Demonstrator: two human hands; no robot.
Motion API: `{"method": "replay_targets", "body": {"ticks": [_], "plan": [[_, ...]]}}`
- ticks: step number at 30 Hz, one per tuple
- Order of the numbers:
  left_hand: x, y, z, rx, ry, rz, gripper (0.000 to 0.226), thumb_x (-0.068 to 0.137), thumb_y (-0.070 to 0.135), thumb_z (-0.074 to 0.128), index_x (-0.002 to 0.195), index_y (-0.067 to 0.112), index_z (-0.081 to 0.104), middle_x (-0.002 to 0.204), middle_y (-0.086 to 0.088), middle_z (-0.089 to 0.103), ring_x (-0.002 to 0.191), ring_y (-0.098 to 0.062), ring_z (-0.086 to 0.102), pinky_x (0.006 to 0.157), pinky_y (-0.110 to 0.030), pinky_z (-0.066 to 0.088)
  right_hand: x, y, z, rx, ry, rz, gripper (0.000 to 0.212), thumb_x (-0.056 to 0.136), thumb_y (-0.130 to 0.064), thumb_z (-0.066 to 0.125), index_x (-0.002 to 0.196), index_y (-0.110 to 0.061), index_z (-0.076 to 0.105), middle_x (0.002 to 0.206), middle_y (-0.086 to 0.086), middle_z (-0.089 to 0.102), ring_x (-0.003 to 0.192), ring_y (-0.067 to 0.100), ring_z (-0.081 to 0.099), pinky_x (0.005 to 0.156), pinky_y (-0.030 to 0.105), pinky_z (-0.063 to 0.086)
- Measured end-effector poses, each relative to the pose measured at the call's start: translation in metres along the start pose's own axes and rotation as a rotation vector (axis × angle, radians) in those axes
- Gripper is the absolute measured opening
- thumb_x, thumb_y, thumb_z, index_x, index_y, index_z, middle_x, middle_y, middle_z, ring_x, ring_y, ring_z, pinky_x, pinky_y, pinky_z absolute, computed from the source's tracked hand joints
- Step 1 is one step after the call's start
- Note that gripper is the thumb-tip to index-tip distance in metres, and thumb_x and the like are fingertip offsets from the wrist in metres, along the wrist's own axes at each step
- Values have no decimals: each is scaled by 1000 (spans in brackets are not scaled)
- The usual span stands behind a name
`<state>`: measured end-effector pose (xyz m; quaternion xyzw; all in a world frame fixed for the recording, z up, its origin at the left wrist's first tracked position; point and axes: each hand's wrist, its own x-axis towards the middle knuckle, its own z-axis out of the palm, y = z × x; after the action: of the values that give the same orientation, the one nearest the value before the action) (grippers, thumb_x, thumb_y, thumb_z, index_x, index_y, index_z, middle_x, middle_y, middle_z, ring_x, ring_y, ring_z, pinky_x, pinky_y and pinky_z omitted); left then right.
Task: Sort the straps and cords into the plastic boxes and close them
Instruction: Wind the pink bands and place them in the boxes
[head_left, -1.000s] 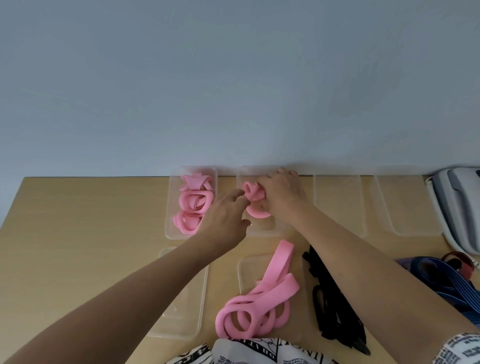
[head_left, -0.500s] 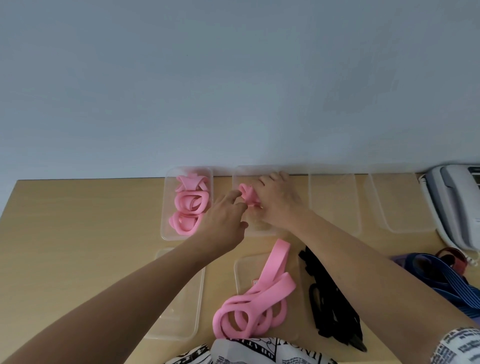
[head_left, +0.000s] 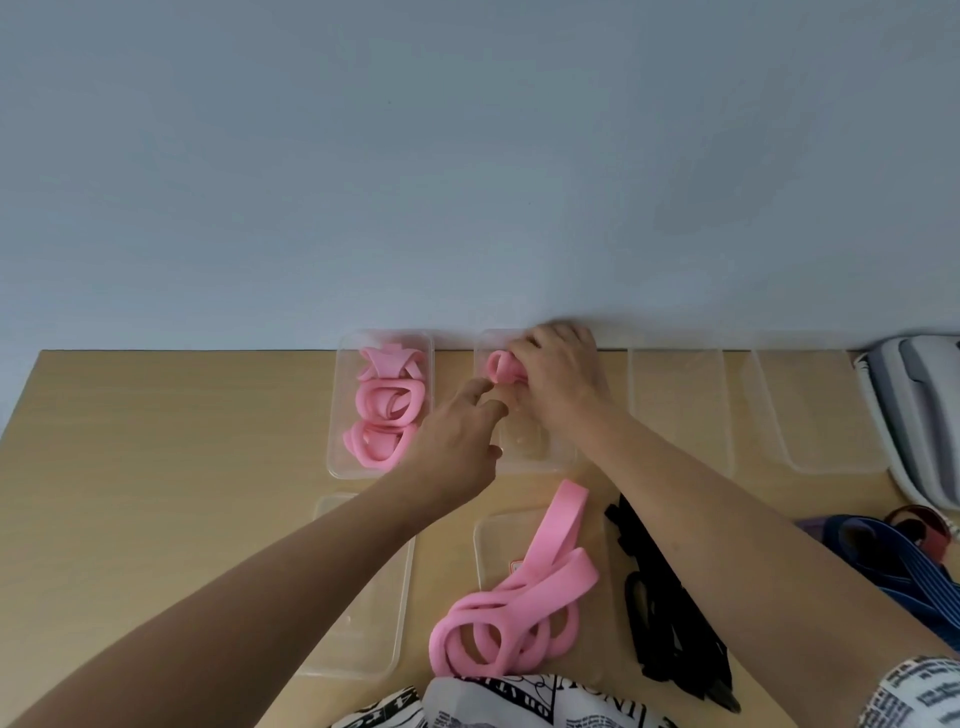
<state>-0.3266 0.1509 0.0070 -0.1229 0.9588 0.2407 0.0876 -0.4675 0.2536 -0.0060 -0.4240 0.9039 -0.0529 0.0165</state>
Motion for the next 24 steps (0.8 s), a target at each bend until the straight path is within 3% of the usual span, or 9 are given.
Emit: {"method": "replay_targets", "body": {"ticks": [3,8,16,24], "plan": [[0,1,-1,-9,-2,-10,45,87,17,72,130,15,62,154,-8,39,123,-30,56,91,-37,51,1,0,-4,3,-11,-7,18,84,-37,68,99,-26,69,102,1,65,100,27,60,96,38,35],[-2,3,-2,-25,-1,-11,45,87,16,72,130,15,62,156,-6,38,126,-28,55,92,-38,51,-3,-2,1,-105,-71,-13,40,79,-36,73,117,-26,63,110,5,61,105,29,58,98,39,35],[-3,3,-3,-32,10,1,44,87,16,73,130,15,62,155,-6,39,127,-28,55,92,-37,51,-2,-10,5,-62,56,67,20,87,-26,67,99,-11,62,85,7,72,83,31,67,85,39,42],[-5,2,-6,-24,82,16,40,87,18,73,126,13,66,147,-8,50,133,-31,47,103,-36,38,-11,-7,5,-57,5,-36,26,87,-38,67,109,-23,70,102,4,66,99,28,60,90,39,42]]}}
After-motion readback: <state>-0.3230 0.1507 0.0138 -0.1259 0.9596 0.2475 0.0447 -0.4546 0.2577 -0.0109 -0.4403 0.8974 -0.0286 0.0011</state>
